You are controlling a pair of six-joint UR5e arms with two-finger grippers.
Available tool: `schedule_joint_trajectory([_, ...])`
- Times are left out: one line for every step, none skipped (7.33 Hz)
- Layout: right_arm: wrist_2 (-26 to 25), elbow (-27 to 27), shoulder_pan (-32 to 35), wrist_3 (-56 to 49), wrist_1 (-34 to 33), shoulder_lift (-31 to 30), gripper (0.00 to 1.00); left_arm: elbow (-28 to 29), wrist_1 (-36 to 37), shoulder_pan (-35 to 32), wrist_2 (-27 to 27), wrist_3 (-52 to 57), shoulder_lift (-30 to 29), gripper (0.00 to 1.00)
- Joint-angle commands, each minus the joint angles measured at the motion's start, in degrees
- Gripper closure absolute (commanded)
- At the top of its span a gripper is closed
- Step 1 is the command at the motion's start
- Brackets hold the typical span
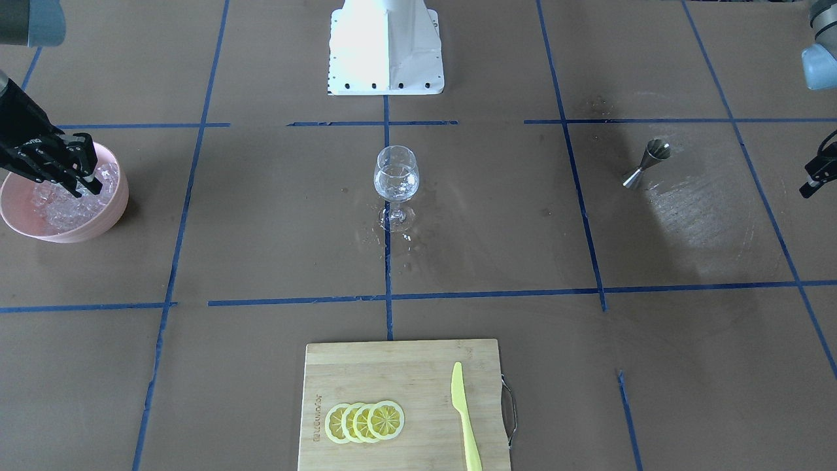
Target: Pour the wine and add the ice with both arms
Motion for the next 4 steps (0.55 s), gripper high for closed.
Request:
schedule_joint_trajectory([-0.2,0.3,-2.6,12.1,-5.3,12.0,1.0,-0.1,15.1,-5.4,-2.0,11.4,-3.6,0.0])
schedule_joint_trajectory([-3.0,0.2,-7.6,17.8,-6.0,16.4,1.0,-0.1,20.4,-7.1,-2.0,15.4,-5.0,0.0])
schedule_joint_trajectory([-8.0,0.1,-13.6,23.3,-9.4,21.9,1.0,-0.2,22.8,-8.2,-2.0,16.6,-5.4,0.0])
schedule_joint_trajectory([-12.4,-0.3,-18.3,27.4,-14.2,28.0,1.0,-0.1,23.8,-8.1,-2.0,16.7,-5.5,0.0])
